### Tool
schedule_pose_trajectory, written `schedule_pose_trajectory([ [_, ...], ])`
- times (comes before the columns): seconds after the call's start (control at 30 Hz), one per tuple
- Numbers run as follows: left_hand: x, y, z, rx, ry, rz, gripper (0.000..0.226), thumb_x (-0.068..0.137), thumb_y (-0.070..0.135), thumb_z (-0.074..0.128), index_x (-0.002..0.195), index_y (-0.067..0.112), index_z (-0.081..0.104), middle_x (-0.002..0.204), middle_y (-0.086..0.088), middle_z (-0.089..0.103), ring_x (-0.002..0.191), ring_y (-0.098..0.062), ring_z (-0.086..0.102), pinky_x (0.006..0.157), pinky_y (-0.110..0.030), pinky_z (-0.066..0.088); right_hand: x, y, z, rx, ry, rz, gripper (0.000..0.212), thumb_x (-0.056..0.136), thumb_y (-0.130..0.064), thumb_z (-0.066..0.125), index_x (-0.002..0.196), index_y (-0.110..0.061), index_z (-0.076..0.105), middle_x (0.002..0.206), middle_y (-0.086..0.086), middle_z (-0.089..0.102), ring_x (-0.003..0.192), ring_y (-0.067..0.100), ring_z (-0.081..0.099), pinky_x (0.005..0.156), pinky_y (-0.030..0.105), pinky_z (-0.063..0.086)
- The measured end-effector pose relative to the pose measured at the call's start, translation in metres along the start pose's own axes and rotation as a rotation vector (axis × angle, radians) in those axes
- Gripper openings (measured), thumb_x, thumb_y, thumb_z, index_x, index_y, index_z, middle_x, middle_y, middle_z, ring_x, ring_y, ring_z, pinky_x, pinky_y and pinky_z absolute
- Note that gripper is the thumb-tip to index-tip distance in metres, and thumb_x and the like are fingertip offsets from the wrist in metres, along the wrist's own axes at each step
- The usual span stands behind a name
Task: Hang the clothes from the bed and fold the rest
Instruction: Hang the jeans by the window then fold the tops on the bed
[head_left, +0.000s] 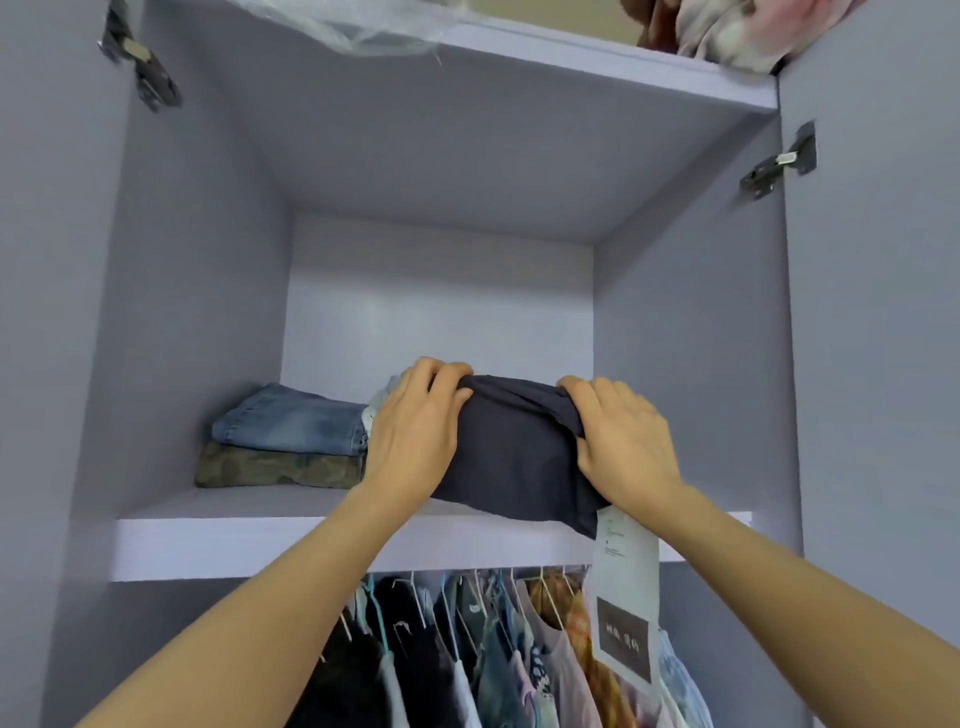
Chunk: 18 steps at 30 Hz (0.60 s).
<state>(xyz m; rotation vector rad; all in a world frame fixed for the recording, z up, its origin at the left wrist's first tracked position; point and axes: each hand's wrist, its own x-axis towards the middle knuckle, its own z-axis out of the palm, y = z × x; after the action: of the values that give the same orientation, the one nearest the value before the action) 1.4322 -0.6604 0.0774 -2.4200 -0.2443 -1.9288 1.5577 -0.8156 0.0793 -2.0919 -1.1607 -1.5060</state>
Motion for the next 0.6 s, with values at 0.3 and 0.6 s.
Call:
schedule_pose_trajectory([
  [0.3, 0.138, -0.121, 0.066, 0.236, -0.078, 0.172, 0.032, 0.1, 0.03, 0.034, 0.122, 0.014, 0.052, 0.111, -0.003, 0.046, 0.087, -0.026, 0.052, 0.069, -0.031, 0.036, 0.171, 0.028, 0.1, 0.158, 0.03, -0.192, 0.025, 0.096, -0.03, 0.043, 0.119, -0.022, 0.047, 0.107, 0.0, 0.056, 0.1, 0.023, 0.049, 0.07, 0.031, 0.034],
  [0.6, 0.223, -0.233, 0.151, 0.401, -0.078, 0.176, 0.025, 0.096, 0.013, 0.04, 0.119, 0.015, 0.048, 0.104, -0.002, 0.044, 0.082, -0.023, 0.045, 0.063, -0.033, 0.036, 0.304, 0.017, 0.215, -0.156, 0.162, -0.252, 0.033, 0.088, -0.016, 0.045, 0.121, -0.021, 0.044, 0.111, 0.001, 0.051, 0.1, 0.025, 0.046, 0.079, 0.033, 0.03],
])
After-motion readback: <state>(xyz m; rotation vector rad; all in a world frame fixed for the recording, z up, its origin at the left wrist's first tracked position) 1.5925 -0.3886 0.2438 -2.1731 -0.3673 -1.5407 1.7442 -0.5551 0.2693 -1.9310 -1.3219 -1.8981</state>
